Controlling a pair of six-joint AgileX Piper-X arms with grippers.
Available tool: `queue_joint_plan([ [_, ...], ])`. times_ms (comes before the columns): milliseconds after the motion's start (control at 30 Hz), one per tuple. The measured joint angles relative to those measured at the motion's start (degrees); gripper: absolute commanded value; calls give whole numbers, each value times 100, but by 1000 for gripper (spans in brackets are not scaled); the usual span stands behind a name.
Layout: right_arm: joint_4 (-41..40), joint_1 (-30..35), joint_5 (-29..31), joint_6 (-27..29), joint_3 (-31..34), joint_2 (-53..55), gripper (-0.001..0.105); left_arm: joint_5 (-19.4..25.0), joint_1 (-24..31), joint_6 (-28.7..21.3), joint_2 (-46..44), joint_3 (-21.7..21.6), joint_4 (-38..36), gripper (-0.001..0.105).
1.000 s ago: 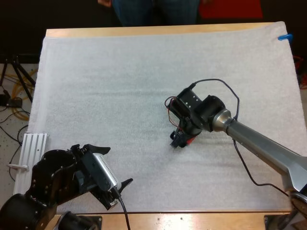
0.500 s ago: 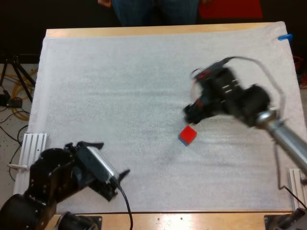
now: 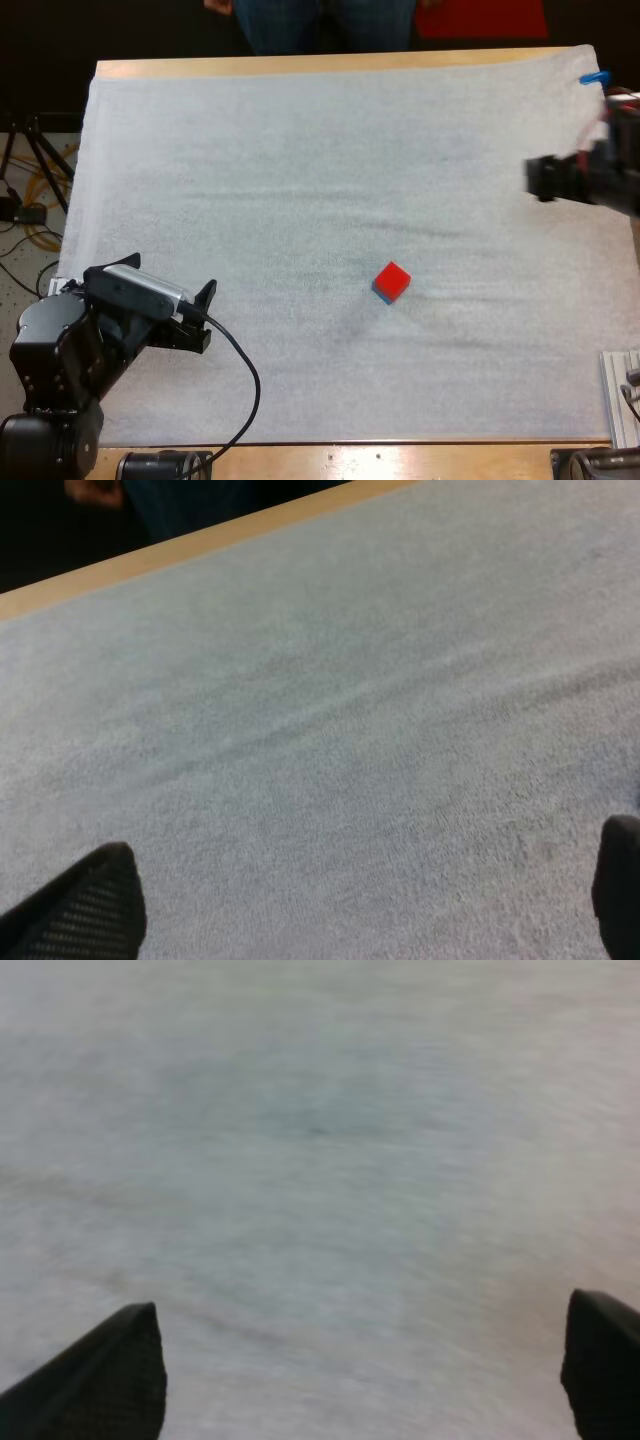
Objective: Stack red cube on blue cube
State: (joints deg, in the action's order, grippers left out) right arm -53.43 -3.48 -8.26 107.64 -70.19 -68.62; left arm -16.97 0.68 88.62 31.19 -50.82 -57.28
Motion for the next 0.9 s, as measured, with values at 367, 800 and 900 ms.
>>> queue_joint_plan([
  [367, 170, 498, 0, 100, 1372, 2347, 78, 396, -1, 266, -379, 0, 19, 87],
  [800, -65, 498, 36, 11, 2456, 5450, 78, 772, -1, 529, -2576, -14, -379, 87],
  [900, -344, 498, 36, -8, 2601, 5993, 78, 772, -1, 429, -3037, -14, -711, 87],
])
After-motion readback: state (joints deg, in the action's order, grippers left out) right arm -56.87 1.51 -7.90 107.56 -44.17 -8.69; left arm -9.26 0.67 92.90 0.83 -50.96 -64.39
